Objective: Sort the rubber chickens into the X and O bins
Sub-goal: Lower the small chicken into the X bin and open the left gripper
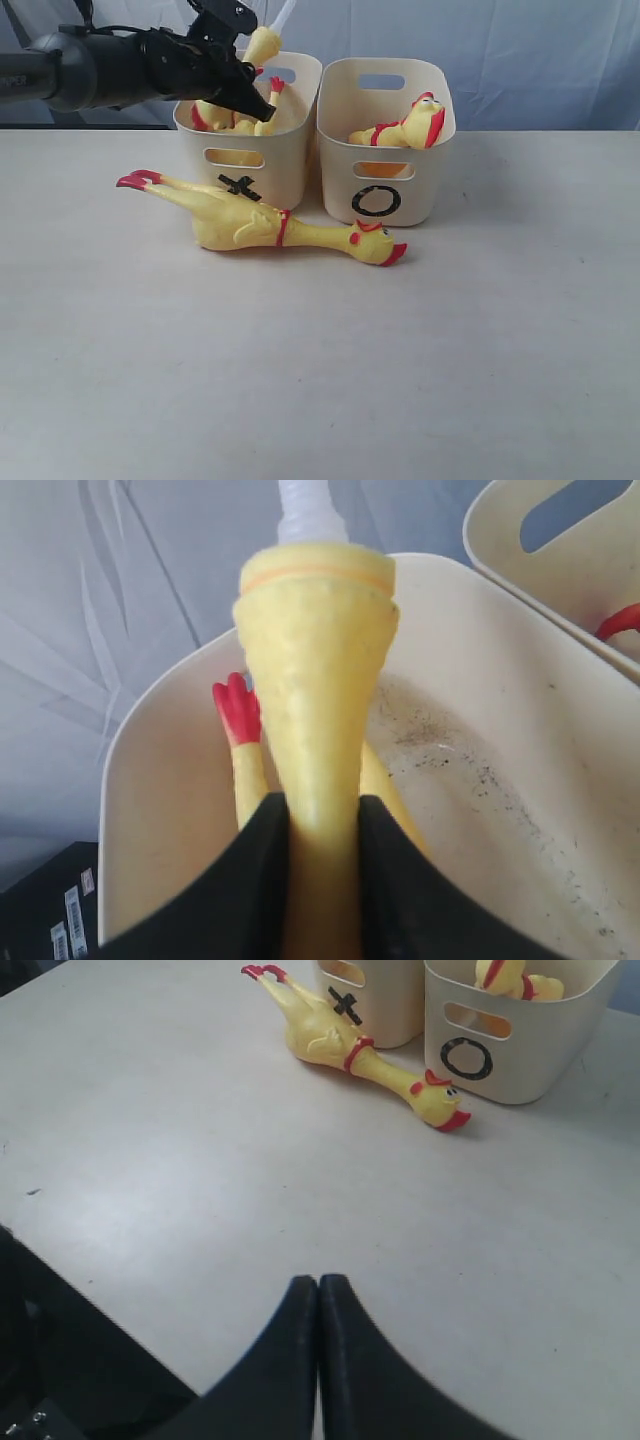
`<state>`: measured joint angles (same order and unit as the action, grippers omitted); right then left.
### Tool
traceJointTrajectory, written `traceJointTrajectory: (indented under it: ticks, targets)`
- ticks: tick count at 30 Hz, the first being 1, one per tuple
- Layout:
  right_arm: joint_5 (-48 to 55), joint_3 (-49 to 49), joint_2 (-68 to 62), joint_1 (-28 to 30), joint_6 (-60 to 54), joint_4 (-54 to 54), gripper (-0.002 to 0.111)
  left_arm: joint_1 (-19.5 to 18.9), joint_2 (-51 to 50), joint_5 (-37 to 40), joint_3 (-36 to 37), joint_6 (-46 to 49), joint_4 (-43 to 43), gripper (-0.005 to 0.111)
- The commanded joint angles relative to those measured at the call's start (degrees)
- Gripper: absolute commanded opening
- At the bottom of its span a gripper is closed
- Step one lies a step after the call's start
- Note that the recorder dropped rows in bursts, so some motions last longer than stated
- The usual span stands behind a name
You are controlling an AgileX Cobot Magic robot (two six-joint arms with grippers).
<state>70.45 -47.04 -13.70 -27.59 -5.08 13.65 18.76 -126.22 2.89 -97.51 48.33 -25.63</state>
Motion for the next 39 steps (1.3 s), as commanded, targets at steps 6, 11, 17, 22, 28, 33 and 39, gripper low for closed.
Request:
traceJointTrajectory:
  ticks: [6, 11, 17, 22, 28, 33, 39]
  targets:
    - [-0.48, 2.15, 0.28, 0.15, -0.2, -0.14, -0.001, -0.47, 0.08, 0.87, -0.56, -0.18, 0.23, 0.042]
    - [-0.48, 2.15, 0.28, 0.15, -0.2, -0.14, -0.001, -0.47, 0.08, 0.87, -0.56, -0.18, 0.23, 0.062]
    - [-0.48, 2.15, 0.28, 0.15, -0.2, -0.14, -0.001, -0.47, 0.2, 1.33, -0.56, -0.18, 0.23, 0.065]
    - [-0.48, 2.15, 0.28, 0.15, -0.2, -0.14, -0.001, -0.47, 1.22, 2.49, -0.56, -0.18, 0.23, 0.065]
    - [-0.48, 2.15, 0.28, 0.15, -0.2, -0.03, -0.001, -0.51, 3.67, 7.05, -0.56, -0.18, 0.23, 0.064]
    - [-0.48, 2.15, 0.28, 0.15, -0.2, -0.14, -0.001, -0.51, 6.9, 14.2, -0.56, -0.18, 1.5, 0.057]
    - [-0.48, 2.15, 0.28, 0.15, -0.2, -0.14, -0.001, -0.51, 11.0, 27.22, -0.56, -0.43, 7.29, 0.024]
